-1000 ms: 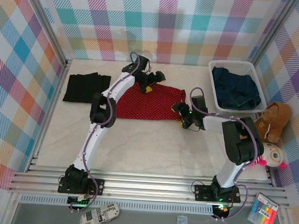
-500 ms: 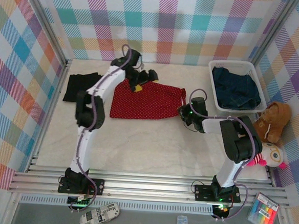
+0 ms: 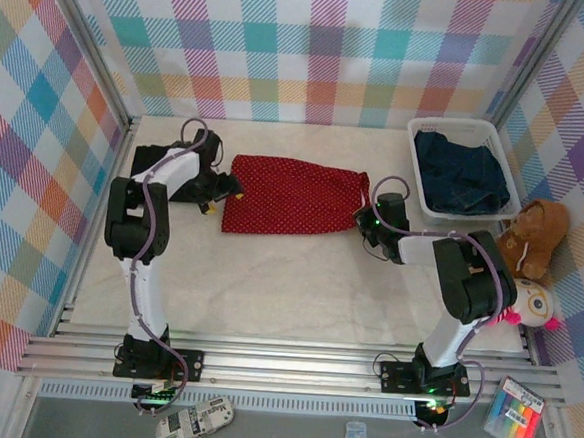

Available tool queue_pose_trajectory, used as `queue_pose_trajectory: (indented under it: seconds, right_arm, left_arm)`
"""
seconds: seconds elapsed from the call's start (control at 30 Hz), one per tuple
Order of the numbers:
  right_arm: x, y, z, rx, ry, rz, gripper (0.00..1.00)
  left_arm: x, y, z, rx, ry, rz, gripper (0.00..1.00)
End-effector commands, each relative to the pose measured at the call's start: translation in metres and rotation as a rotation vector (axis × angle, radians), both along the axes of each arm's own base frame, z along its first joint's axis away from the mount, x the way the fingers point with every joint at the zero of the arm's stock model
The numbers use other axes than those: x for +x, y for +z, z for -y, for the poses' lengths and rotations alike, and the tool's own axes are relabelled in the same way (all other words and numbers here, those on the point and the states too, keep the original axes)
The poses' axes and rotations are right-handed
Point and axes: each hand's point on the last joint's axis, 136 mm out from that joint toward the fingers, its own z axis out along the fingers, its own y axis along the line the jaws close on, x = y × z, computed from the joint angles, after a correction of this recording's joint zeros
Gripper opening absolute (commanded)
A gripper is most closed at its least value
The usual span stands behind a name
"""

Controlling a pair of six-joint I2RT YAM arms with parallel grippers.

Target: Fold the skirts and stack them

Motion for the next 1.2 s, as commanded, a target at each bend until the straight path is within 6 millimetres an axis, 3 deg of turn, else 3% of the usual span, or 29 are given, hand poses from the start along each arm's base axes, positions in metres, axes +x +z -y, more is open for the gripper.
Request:
queue_pose_trajectory:
  seconds: [0.0,0.17,0.27,0.33,0.43,0.57,0.67,0.73,0.8,0.93,1.17]
  right_arm:
    - [0.001,0.009,0.014,-0.059,-0.023,0.035,0.00]
    - [0.002,0.016,0.019,-0.111,-0.018,0.058,0.00]
    - [0.011,0.035,0.012,-0.209,0.076,0.094,0.00]
    - [0.018,0.052,0.002,-0.304,0.147,0.133,0.00]
    - [0.030,0.078,-0.024,-0.457,0.293,0.225,0.00]
    - [0.040,0.099,-0.096,-0.670,0.638,0.346,0.00]
    - [0.026,0.090,-0.167,-0.819,0.988,0.442,0.00]
    - [0.005,0.069,-0.215,-0.935,1.258,0.526,0.00]
    - [-0.016,0.042,-0.243,-1.004,1.452,0.548,0.00]
    - [-0.035,0.007,-0.265,-1.037,1.634,0.496,0.00]
    - [-0.033,0.008,-0.264,-1.108,1.639,0.465,0.00]
  left_arm:
    - [-0.004,-0.016,0.006,-0.005,-0.034,-0.021,0.65]
    - [-0.003,-0.027,0.020,-0.060,-0.051,-0.037,0.36]
    - [-0.003,-0.030,0.030,-0.093,-0.074,-0.042,0.20]
    - [-0.002,-0.031,0.035,-0.109,-0.087,-0.046,0.16]
    - [0.000,-0.033,0.040,-0.133,-0.093,-0.049,0.12]
    - [0.005,-0.033,0.040,-0.136,-0.097,-0.046,0.09]
    - [0.007,-0.032,0.041,-0.146,-0.098,-0.043,0.09]
    - [0.008,-0.032,0.040,-0.165,-0.091,-0.045,0.09]
    - [0.008,-0.034,0.038,-0.176,-0.080,-0.051,0.09]
    - [0.007,-0.036,0.032,-0.182,-0.072,-0.060,0.10]
    - [0.004,-0.037,0.026,-0.178,-0.067,-0.067,0.10]
